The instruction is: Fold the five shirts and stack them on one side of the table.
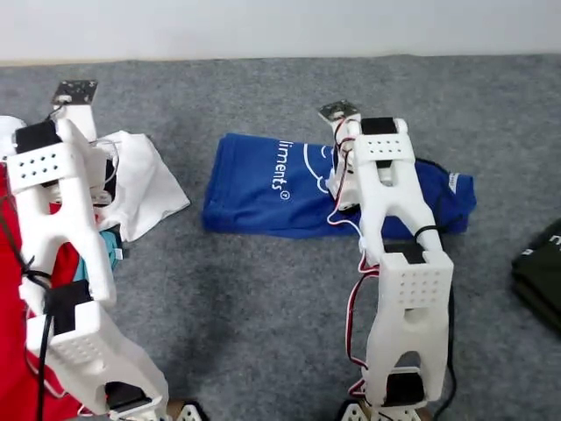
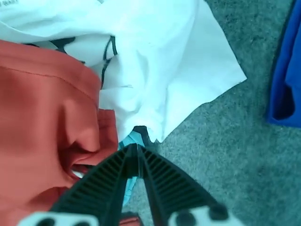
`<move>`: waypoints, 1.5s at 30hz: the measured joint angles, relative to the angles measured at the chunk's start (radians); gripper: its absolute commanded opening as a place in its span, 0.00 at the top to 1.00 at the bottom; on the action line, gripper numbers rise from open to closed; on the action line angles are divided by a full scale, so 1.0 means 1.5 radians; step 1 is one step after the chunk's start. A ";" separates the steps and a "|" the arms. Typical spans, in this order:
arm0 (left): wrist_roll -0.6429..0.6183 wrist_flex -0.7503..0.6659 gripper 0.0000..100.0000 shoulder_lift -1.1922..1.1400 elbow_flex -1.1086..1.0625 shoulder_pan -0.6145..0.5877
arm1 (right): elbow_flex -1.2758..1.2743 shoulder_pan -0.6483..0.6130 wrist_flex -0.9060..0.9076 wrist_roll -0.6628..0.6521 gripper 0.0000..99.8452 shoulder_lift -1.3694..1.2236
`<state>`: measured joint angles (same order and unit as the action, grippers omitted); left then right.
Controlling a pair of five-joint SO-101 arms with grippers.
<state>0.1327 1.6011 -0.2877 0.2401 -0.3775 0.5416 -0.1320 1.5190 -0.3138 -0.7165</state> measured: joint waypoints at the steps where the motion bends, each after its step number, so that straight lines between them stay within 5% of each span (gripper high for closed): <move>1: 0.000 -0.001 1.00 0.000 -0.001 0.000 | 0.017 -0.002 0.021 0.000 0.99 0.000; 7: 0.000 -0.004 1.00 0.000 -0.001 0.000 | 0.115 0.005 0.150 -0.002 0.99 0.000; 18: 0.000 -0.004 1.00 0.000 -0.001 0.000 | 0.130 0.084 0.134 -0.003 0.99 -0.046; 33: 0.000 -0.004 1.00 0.000 -0.001 0.007 | 0.130 0.012 0.050 -0.003 0.99 -0.098; 45: 0.000 -0.008 1.00 0.000 -0.001 0.057 | 0.210 0.016 0.154 -0.003 0.99 -0.042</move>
<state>0.1327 1.5888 -0.2877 0.2386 -0.2915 0.8562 -0.1074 1.7507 -0.3184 -0.7795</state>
